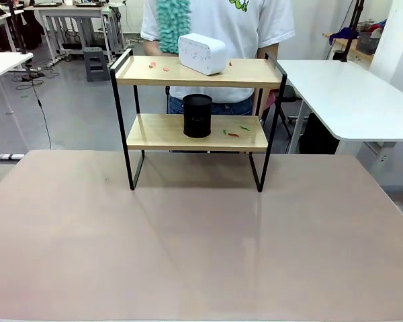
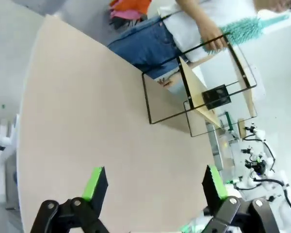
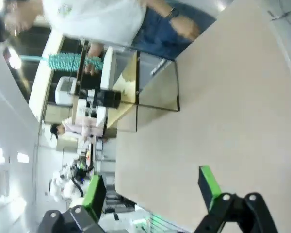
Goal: Clean the shelf.
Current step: Pick up the Duster from the human.
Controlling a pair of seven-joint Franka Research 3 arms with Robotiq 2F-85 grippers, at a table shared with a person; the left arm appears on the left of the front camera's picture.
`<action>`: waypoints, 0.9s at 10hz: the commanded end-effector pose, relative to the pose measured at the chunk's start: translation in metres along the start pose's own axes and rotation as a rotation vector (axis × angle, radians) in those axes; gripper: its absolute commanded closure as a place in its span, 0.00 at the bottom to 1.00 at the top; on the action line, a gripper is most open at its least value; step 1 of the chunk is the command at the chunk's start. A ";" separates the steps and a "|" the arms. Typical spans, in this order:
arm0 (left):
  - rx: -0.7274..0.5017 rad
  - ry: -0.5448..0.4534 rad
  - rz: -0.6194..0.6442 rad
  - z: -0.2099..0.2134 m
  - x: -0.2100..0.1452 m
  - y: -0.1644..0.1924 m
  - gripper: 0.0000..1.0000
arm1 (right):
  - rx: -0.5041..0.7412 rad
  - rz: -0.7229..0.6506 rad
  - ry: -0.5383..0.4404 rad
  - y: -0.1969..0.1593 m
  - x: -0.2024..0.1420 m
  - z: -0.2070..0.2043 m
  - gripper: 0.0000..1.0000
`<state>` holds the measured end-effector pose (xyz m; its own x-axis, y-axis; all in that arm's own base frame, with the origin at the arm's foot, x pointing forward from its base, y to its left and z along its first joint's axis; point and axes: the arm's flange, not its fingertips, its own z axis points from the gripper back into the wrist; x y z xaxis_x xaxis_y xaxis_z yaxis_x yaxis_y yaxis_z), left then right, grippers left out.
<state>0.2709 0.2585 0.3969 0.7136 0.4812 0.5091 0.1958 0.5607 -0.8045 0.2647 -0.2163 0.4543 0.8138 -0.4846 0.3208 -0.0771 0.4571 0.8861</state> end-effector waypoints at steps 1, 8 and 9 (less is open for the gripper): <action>-0.050 0.009 -0.153 0.004 0.015 -0.055 0.00 | -0.004 0.116 0.049 0.048 -0.007 -0.002 0.00; -0.050 0.009 -0.153 0.004 0.015 -0.055 0.00 | -0.004 0.116 0.049 0.048 -0.007 -0.002 0.00; -0.050 0.009 -0.153 0.004 0.015 -0.055 0.00 | -0.004 0.116 0.049 0.048 -0.007 -0.002 0.00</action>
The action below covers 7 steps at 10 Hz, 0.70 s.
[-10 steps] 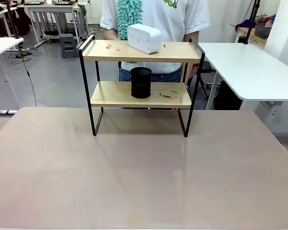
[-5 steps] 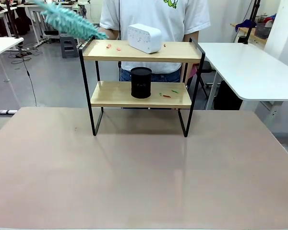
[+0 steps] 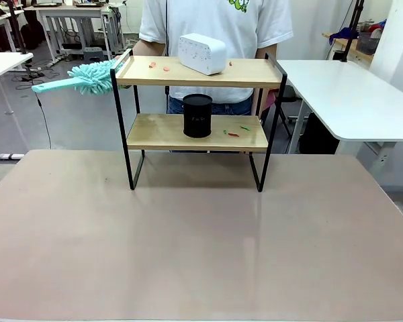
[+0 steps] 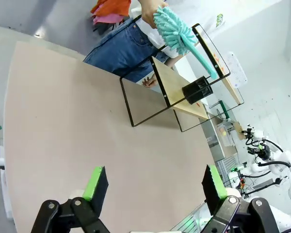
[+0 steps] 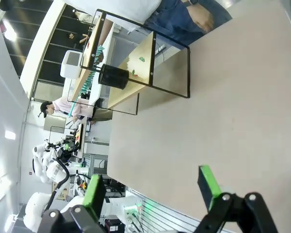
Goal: Clean the shelf.
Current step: Pick up the Duster from the human.
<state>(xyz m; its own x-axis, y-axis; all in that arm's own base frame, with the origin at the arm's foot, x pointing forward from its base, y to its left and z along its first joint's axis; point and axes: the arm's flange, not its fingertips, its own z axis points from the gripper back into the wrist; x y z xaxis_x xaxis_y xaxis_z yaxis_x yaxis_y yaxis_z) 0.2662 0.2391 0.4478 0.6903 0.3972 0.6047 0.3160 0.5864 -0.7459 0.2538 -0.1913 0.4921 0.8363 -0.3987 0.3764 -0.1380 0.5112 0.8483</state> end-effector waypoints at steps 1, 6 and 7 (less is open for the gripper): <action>0.000 -0.002 -0.002 0.001 0.000 -0.001 0.00 | 0.016 0.028 -0.010 0.002 0.002 -0.002 0.00; -0.115 0.350 0.253 -0.094 0.142 -0.032 0.00 | 0.016 0.028 -0.010 0.002 0.002 -0.002 0.00; -0.125 0.400 0.269 -0.125 0.166 -0.036 0.00 | 0.016 0.028 -0.010 0.002 0.002 -0.002 0.00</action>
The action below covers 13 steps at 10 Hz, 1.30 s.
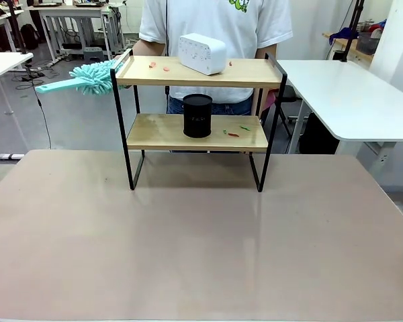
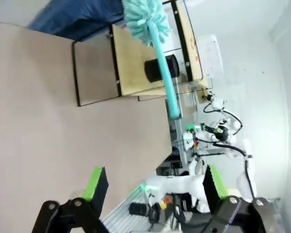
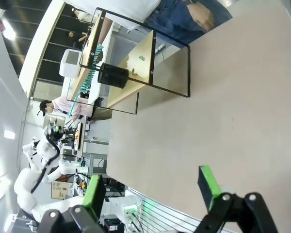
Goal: Clean the shelf.
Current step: Pick up the Duster from the human.
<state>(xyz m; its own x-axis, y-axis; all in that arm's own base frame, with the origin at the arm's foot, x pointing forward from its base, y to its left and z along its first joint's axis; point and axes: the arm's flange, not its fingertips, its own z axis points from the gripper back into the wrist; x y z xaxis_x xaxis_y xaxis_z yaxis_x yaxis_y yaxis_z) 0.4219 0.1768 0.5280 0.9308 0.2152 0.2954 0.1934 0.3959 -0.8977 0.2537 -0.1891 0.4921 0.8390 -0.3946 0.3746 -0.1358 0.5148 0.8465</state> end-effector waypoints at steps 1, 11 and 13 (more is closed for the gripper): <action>0.007 0.066 0.073 -0.012 0.062 0.003 0.00 | 0.020 0.028 -0.015 0.001 0.003 -0.001 0.00; -0.227 0.355 0.177 -0.117 0.097 0.030 0.00 | 0.020 0.028 -0.015 0.001 0.003 -0.001 0.00; -0.238 0.371 0.170 -0.124 0.088 0.028 0.00 | 0.020 0.028 -0.015 0.001 0.003 -0.001 0.00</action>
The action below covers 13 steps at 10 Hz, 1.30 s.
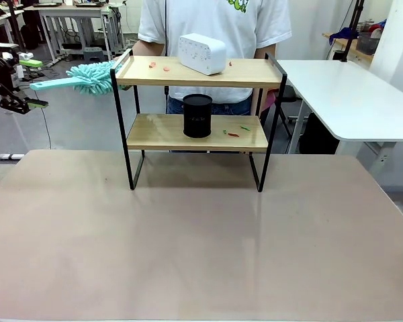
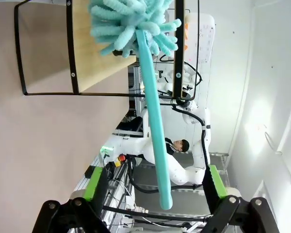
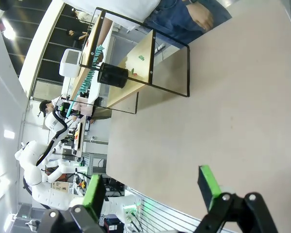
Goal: Clean the shelf.
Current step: Pick up the Duster from the human.
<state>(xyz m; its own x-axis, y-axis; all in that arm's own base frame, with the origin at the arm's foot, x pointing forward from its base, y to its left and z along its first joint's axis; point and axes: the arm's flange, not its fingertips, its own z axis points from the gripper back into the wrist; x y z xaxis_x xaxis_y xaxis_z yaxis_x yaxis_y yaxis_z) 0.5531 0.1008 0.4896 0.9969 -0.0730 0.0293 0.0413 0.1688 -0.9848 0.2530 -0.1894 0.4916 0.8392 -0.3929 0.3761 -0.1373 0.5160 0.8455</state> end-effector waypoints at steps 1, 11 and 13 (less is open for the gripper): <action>-0.007 0.025 -0.022 -0.012 -0.007 -0.001 0.00 | 0.021 0.026 -0.016 0.001 0.003 -0.001 0.00; 0.056 0.044 -0.068 -0.035 -0.011 0.000 1.00 | 0.021 0.026 -0.016 0.001 0.003 -0.001 0.00; 0.061 0.051 -0.075 -0.037 -0.013 0.000 1.00 | 0.021 0.026 -0.016 0.001 0.003 -0.001 0.00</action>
<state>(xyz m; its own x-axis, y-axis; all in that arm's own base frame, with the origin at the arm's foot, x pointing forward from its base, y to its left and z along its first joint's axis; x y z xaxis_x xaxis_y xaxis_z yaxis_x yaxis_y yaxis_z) 0.5467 0.0721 0.4815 0.9893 -0.1344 0.0574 0.0857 0.2152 -0.9728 0.2531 -0.1892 0.4917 0.8394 -0.3920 0.3765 -0.1381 0.5162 0.8453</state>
